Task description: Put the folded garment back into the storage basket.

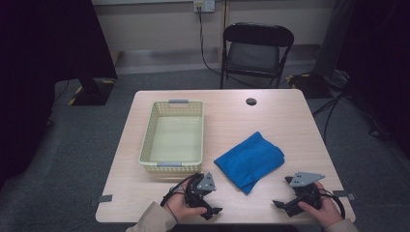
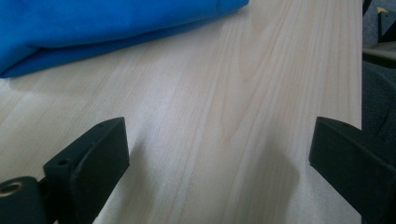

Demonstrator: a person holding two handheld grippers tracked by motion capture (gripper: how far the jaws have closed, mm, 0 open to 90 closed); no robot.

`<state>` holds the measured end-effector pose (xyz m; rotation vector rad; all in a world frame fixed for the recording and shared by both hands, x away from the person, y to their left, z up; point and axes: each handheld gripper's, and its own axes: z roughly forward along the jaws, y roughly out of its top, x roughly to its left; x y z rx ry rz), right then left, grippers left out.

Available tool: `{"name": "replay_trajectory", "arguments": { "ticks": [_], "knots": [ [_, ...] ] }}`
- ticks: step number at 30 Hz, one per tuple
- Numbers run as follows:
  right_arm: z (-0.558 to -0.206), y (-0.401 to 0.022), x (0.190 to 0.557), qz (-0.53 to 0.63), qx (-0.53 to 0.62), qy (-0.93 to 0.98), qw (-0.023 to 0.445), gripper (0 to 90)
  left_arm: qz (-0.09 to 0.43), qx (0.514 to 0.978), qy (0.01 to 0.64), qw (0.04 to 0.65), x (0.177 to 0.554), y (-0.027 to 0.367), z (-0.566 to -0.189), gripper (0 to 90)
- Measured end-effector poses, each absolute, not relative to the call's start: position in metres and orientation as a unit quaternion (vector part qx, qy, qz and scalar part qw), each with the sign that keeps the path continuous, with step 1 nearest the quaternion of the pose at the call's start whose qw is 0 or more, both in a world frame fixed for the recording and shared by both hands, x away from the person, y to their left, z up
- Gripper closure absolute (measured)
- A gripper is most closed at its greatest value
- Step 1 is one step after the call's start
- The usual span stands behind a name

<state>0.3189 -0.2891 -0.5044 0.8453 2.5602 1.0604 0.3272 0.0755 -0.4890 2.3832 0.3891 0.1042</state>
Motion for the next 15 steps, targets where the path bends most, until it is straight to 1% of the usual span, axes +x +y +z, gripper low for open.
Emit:
{"name": "replay_trajectory", "arguments": {
  "ticks": [6,15],
  "knots": [
    [-0.504,-0.289,0.319,0.363,0.29,0.877,0.122,0.0,0.041,0.918,0.159,0.362,0.331,0.071,-0.482,4.9],
    [-0.504,-0.289,0.319,0.363,0.29,0.877,0.122,0.0,0.043,0.916,0.151,0.368,0.336,0.06,-0.471,5.3]
  ]
}}
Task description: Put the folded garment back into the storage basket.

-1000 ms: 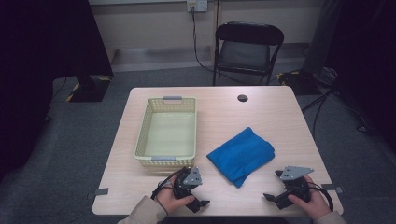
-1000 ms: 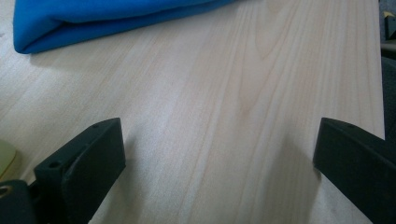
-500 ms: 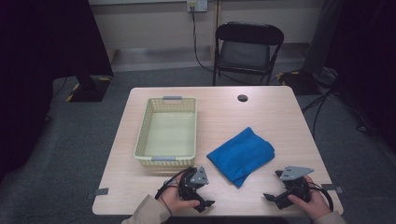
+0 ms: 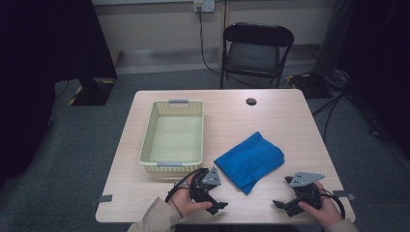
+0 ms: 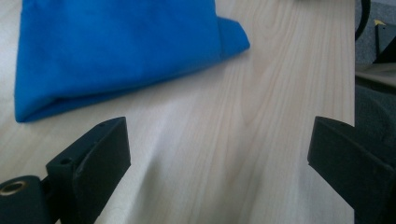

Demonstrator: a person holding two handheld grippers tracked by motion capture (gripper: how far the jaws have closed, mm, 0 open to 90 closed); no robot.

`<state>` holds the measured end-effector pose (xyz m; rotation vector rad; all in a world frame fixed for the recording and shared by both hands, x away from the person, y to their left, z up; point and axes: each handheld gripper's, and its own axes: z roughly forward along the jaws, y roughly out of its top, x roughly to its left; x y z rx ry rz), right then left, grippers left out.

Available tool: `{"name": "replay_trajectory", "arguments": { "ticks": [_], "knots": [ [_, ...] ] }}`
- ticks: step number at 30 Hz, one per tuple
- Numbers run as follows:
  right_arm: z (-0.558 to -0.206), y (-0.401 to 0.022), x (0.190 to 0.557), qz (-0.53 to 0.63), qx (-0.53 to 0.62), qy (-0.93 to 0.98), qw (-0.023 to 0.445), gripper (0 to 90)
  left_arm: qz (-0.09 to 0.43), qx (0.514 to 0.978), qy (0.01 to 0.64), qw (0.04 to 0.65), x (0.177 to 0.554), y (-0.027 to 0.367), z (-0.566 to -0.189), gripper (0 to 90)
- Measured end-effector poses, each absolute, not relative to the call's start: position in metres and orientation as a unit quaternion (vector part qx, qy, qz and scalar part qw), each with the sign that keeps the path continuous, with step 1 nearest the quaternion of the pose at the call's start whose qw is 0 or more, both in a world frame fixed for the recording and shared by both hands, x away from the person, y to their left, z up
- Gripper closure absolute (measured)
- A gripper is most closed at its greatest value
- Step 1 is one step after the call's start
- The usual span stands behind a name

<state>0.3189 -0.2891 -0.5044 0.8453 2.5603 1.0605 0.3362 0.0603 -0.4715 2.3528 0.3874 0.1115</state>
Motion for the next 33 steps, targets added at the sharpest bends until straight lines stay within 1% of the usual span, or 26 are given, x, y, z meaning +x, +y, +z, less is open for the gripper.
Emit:
{"name": "replay_trajectory", "arguments": {
  "ticks": [7,33],
  "knots": [
    [-0.504,-0.289,0.319,0.363,0.29,0.877,0.122,0.0,0.052,0.911,0.153,0.38,0.344,0.052,-0.46,5.3],
    [-0.504,-0.289,0.319,0.363,0.29,0.877,0.122,0.0,0.063,0.908,0.159,0.383,0.363,0.03,-0.446,5.1]
  ]
}}
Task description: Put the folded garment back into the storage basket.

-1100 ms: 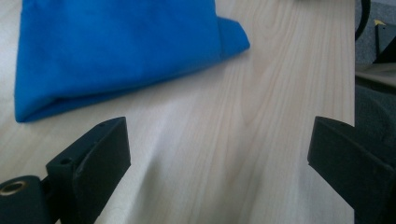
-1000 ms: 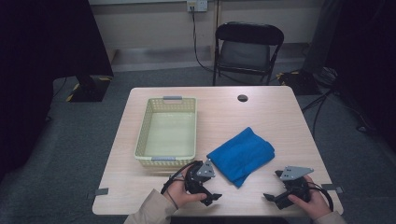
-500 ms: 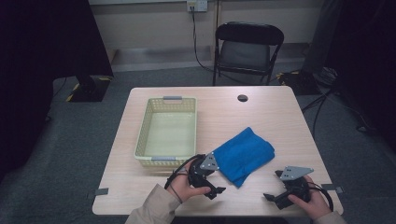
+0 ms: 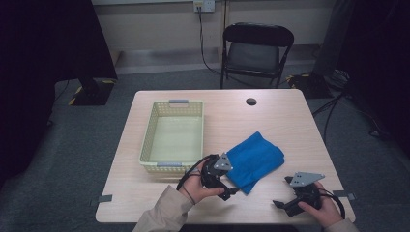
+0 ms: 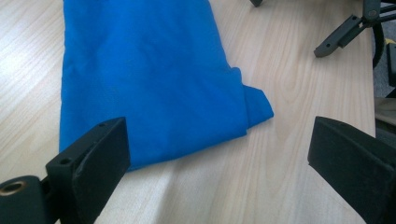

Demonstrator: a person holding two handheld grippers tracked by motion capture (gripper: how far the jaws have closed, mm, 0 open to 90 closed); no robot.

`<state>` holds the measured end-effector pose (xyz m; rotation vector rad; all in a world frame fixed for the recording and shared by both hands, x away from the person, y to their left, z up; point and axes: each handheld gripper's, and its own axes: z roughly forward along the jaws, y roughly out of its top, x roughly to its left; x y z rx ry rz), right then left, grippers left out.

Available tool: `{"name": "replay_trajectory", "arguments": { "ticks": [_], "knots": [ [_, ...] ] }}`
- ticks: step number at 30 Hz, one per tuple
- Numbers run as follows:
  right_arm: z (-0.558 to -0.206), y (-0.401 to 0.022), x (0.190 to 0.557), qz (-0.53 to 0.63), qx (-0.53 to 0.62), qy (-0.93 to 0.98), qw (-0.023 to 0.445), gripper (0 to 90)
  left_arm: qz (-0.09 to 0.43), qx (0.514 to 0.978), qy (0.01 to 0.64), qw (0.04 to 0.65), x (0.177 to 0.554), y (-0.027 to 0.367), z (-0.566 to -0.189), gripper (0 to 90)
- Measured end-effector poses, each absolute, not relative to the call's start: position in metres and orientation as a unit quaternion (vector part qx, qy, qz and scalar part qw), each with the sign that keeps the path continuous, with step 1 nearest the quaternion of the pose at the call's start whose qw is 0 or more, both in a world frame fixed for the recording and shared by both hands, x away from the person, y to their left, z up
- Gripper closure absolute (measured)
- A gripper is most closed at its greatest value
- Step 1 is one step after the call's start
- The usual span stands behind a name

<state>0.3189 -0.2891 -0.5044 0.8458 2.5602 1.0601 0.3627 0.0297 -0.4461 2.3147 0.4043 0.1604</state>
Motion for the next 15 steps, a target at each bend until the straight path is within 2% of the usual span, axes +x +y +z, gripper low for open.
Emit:
{"name": "replay_trajectory", "arguments": {
  "ticks": [15],
  "knots": [
    [-0.504,-0.289,0.319,0.363,0.29,0.877,0.122,0.0,0.073,0.908,0.162,0.379,0.377,0.013,-0.439,5.2]
  ]
}}
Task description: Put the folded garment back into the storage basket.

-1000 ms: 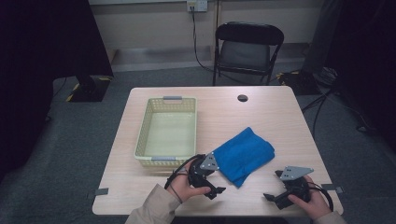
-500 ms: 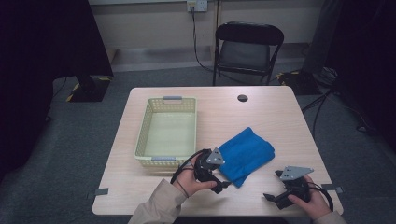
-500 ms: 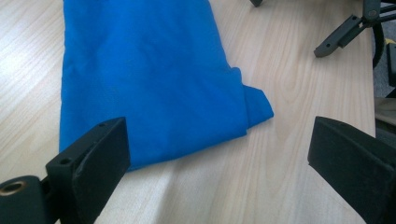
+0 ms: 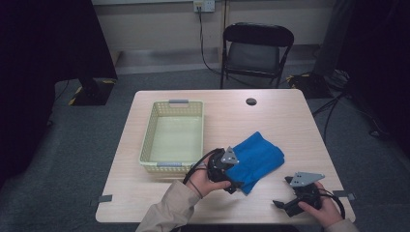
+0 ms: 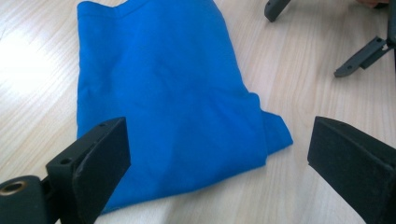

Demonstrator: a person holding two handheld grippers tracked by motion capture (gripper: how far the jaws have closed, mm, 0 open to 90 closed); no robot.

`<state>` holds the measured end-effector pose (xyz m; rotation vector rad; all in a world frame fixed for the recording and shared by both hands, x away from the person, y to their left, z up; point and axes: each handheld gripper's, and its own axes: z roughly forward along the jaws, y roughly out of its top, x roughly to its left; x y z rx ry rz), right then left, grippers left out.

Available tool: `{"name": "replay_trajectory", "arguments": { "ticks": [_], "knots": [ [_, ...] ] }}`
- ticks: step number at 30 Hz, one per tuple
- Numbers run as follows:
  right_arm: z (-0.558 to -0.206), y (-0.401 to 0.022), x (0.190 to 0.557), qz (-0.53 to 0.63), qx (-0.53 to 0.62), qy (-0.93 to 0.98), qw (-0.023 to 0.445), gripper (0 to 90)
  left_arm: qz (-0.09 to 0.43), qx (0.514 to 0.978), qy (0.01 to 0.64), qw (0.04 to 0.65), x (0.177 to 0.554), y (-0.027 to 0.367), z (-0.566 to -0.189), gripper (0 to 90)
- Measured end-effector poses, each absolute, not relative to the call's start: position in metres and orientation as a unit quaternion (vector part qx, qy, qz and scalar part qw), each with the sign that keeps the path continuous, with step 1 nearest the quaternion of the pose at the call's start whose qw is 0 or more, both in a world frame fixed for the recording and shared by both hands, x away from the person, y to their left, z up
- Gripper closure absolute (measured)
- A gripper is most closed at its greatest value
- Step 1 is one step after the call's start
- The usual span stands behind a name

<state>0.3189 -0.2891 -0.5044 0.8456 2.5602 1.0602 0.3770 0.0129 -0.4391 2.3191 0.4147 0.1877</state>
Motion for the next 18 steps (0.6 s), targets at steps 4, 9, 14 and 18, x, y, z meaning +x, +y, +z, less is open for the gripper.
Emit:
{"name": "replay_trajectory", "arguments": {
  "ticks": [4,9,14,18],
  "knots": [
    [-0.504,-0.289,0.319,0.363,0.29,0.877,0.122,0.0,0.075,0.909,0.163,0.378,0.38,0.008,-0.44,5.2],
    [-0.504,-0.289,0.319,0.363,0.29,0.877,0.122,0.0,0.078,0.909,0.172,0.372,0.386,0.005,-0.443,5.3],
    [-0.504,-0.289,0.319,0.363,0.29,0.877,0.122,0.0,0.082,0.909,0.178,0.367,0.392,0.001,-0.444,5.4],
    [-0.504,-0.289,0.319,0.363,0.289,0.877,0.122,0.0,0.084,0.908,0.185,0.366,0.396,-0.001,-0.446,5.3]
  ]
}}
